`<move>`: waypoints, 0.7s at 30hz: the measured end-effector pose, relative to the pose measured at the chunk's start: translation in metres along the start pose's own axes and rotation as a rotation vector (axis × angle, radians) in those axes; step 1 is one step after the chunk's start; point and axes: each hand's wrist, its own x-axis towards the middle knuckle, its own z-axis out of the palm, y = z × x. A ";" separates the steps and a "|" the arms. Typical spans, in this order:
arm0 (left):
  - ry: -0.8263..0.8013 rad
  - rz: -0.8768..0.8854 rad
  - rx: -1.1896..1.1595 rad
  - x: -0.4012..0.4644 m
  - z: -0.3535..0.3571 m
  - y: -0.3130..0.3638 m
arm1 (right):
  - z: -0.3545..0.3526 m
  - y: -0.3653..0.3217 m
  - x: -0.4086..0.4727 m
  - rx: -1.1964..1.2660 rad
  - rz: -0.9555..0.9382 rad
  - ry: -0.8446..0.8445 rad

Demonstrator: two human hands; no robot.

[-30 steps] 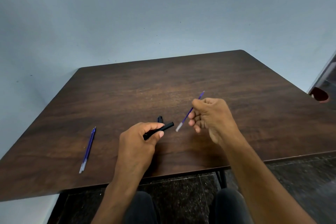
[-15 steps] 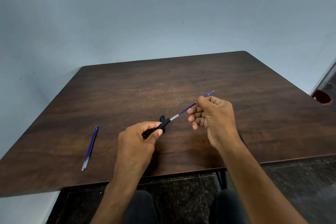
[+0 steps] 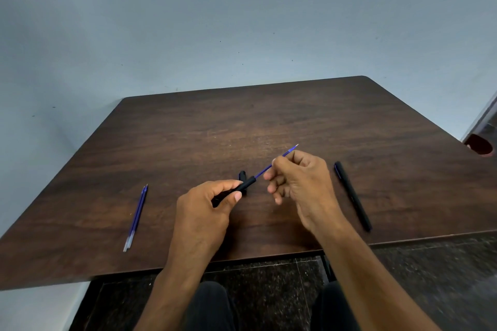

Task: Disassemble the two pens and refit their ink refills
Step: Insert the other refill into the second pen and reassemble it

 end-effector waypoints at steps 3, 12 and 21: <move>0.000 0.002 0.003 0.000 0.002 -0.002 | 0.009 0.012 -0.005 -0.058 0.016 -0.065; 0.049 0.012 0.020 0.003 0.001 -0.006 | 0.001 0.010 -0.001 0.123 0.047 -0.110; 0.135 0.083 0.056 0.001 -0.010 -0.010 | 0.015 0.008 -0.004 0.132 0.045 -0.103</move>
